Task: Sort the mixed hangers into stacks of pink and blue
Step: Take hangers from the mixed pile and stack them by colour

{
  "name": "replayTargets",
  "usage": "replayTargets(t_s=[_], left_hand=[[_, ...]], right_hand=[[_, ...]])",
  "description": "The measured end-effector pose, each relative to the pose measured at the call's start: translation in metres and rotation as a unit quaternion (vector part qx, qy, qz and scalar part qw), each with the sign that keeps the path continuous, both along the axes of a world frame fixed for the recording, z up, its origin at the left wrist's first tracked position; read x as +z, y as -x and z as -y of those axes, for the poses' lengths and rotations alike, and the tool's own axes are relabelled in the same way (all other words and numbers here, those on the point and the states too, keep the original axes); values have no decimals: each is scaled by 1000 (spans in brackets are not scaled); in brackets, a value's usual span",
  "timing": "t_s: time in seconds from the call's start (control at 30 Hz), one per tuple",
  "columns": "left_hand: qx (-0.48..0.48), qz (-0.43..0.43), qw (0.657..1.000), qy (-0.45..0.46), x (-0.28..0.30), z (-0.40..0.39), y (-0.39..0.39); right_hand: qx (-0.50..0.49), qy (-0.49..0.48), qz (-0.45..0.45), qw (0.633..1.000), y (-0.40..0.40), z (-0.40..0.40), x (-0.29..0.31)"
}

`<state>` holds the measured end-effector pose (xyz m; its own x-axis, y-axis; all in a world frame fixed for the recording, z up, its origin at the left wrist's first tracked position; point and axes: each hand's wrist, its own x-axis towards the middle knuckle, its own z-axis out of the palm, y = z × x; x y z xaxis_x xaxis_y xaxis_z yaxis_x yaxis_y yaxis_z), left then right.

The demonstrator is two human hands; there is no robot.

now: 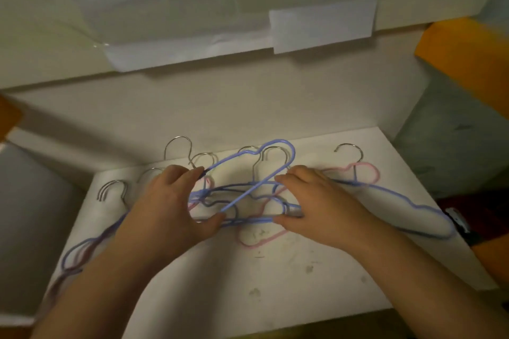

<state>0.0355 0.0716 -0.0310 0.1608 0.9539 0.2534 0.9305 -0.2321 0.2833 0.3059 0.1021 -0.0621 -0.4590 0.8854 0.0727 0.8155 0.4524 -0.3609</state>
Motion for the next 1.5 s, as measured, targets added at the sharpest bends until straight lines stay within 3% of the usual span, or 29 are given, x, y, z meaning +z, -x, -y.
replayTargets(t_s=[0.17,0.4,0.63,0.93,1.13,1.5], left_hand=[[30,25,999,-10,1,22,11],[88,12,996,-18,-1,52,19],[161,0,987,1,9,93,12],[212,-62,975,22,16,151,6],[197,-42,979,-19,24,207,10],[270,-45,962,11,22,408,97]], right_hand=[[77,31,70,994,42,-27,-6],[99,41,61,992,47,-34,1],[64,-19,16,998,18,-12,14],[48,-40,-33,997,-16,42,13],[51,-64,-16,997,-3,101,27],[125,-44,13,991,87,244,33]])
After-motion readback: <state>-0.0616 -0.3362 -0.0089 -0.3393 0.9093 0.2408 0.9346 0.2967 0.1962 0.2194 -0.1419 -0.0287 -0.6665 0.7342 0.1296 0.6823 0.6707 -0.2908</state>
